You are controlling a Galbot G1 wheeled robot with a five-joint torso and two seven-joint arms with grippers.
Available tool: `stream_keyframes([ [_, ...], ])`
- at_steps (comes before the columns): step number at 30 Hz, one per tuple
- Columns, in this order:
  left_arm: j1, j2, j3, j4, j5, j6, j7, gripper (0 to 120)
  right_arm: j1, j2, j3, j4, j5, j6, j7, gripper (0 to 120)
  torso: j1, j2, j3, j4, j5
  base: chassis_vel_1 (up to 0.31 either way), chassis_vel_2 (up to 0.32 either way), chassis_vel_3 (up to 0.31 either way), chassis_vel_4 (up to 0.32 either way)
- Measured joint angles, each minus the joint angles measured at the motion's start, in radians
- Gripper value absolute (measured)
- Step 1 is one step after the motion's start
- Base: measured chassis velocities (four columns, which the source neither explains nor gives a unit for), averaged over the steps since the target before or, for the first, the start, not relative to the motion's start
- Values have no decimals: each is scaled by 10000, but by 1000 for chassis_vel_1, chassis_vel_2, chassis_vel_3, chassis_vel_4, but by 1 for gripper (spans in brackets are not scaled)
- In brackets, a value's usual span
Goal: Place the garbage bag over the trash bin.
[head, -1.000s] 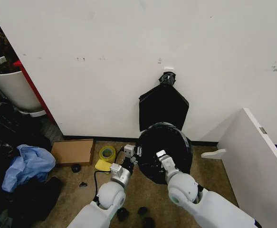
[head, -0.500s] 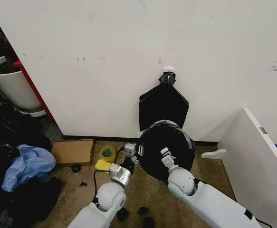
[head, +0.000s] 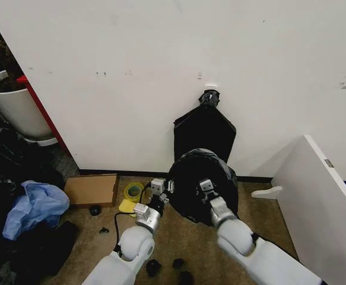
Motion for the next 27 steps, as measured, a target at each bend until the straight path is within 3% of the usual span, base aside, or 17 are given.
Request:
stream_keyframes([
  [3, -41, -3, -53, 9, -117, 70, -21, 0, -428, -123, 242, 446, -139, 497, -439, 19, 0, 0, 0, 0, 0, 0, 0, 0, 0],
  [7, -84, 4, -258, 41, -166, 113, -32, 0, -1476, -284, 1061, 1311, -970, 1288, -865, 39, 0, 0, 0, -1, 1, 0, 0, 0, 0],
  [13, 296, 229, -373, 21, 507, -495, 246, 0, -2021, -734, 1633, 2596, -304, 981, -460, 59, 0, 0, 0, -1, 1, 0, 0, 0, 0],
  [16, 452, 403, -571, 338, 1203, -1403, 672, 0, -1922, -1281, 1836, 4002, 1339, -484, 468, 73, 0, 0, 0, 0, 0, 0, 0, 0, 0],
  [17, 452, 403, -571, 338, 1203, -1403, 672, 0, -1922, -1281, 1836, 4002, 1339, -484, 468, 73, 0, 0, 0, 0, 0, 0, 0, 0, 0],
  [23, 478, 654, -840, 872, 1663, -2891, 1826, 0, -1040, -2352, 2082, 5330, 5287, -4636, 2824, 97, 0, 0, 0, 2, 1, 0, 0, 0, 0],
  [27, 388, 692, -915, 1208, 1785, -3671, 2495, 0, -626, -2626, 2227, 5278, 6744, -5375, 3017, 100, 0, -2, 0, 0, 0, 0, 0, 0, 0],
])
